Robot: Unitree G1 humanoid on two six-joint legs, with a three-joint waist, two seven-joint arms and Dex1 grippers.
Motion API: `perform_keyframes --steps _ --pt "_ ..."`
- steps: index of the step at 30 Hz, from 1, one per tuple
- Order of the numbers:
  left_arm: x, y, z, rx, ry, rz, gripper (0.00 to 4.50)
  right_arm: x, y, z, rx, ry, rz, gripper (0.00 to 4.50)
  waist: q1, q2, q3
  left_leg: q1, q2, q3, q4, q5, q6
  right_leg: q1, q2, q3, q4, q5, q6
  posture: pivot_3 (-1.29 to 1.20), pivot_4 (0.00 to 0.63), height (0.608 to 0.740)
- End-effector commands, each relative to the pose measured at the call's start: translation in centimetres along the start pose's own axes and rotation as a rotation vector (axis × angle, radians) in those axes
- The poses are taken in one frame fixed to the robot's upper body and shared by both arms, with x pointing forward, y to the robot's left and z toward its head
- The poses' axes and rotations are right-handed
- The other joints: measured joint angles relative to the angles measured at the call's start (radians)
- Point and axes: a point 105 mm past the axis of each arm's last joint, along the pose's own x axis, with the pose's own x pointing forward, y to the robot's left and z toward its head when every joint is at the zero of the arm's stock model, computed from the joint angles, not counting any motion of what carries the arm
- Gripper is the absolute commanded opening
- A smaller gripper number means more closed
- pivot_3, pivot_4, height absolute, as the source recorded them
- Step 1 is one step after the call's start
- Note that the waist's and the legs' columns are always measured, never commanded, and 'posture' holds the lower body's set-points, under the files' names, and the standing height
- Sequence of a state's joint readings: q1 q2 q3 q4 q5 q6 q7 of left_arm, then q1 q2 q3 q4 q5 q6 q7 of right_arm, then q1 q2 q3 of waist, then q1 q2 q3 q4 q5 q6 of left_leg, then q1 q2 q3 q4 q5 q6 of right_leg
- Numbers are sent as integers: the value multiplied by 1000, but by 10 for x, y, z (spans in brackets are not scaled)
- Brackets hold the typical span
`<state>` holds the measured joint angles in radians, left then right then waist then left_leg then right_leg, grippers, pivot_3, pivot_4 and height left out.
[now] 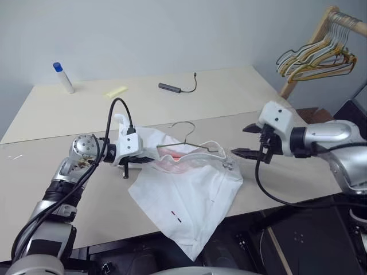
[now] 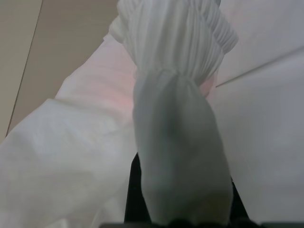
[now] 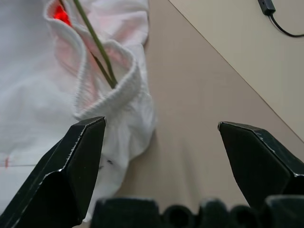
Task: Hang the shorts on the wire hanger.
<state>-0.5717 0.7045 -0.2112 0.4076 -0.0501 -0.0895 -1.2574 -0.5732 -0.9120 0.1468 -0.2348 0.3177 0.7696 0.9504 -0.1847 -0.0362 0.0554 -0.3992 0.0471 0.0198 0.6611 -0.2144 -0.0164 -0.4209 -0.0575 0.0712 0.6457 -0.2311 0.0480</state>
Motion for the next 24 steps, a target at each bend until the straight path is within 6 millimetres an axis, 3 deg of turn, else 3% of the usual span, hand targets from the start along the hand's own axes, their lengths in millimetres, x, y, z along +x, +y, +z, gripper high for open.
perform_keyframes --steps 1,4,11,18,24 --pt "-10 12 14 45 -38 42 0 11 -14 1 -61 -2 6 4407 -1 0 0 0 0 0 0 0 0 0 0 0 0 0 0 -151 0 740" --pt "-11 13 14 49 -36 42 0 30 -15 -2 -98 23 61 4407 -8 0 0 0 0 0 0 0 0 0 0 0 0 0 0 -145 0 740" --pt "-11 14 16 48 -42 56 0 42 19 12 -213 3 312 4407 -7 0 0 -2 0 -1 0 0 0 -1 0 0 0 1 -1 -117 0 740" --pt "-11 12 17 47 -49 58 0 59 22 11 -248 48 333 4407 1 0 0 0 0 -1 0 0 0 0 0 0 1 0 0 -115 0 740" --pt "-10 13 22 62 -60 51 0 84 13 1 -219 139 314 4407 2 0 0 0 0 -1 0 0 0 0 0 0 1 2 -3 -115 0 740"
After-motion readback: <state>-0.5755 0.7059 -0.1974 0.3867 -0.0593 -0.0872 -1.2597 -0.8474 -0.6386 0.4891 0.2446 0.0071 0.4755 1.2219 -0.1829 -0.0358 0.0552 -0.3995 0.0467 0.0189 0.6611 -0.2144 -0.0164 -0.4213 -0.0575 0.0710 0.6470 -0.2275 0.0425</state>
